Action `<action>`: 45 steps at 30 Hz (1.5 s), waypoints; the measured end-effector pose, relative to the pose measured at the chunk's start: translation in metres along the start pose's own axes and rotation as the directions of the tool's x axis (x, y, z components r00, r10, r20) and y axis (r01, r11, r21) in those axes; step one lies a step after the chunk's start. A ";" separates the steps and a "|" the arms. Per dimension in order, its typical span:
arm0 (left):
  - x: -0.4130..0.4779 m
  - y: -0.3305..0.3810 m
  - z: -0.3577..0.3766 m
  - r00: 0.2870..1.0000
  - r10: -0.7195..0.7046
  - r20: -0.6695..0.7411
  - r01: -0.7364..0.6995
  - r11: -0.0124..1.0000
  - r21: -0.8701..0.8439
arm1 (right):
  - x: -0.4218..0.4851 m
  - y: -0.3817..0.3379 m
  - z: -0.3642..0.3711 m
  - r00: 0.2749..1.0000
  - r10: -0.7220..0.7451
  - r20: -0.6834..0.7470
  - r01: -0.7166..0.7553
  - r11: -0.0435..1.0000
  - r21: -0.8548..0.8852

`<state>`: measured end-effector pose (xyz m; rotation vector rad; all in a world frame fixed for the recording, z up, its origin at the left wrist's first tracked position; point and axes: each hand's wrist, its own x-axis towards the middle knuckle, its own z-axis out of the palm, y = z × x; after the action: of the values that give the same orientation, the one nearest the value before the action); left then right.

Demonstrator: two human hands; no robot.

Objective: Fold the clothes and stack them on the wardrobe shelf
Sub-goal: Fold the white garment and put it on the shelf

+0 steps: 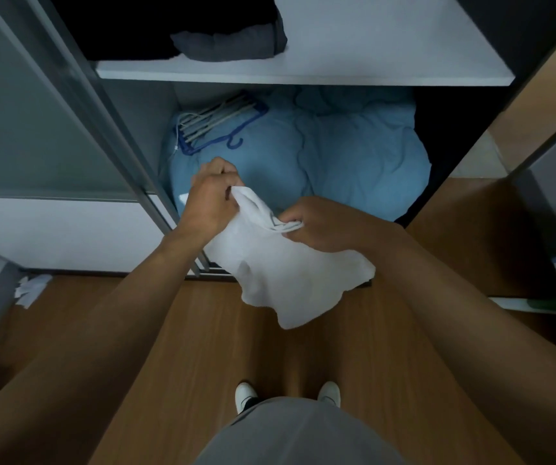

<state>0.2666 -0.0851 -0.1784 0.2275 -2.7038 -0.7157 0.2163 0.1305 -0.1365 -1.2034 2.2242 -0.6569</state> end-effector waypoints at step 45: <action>-0.044 0.029 0.053 0.744 -0.174 0.645 0.663 0.068 -0.746 | -0.043 0.075 0.046 0.850 0.519 0.090 -0.136 0.051 0.989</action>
<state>0.2862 -0.0254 -0.2194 0.6244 -1.7534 -2.7687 0.2205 0.1961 -0.2089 0.1996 1.4279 -1.7905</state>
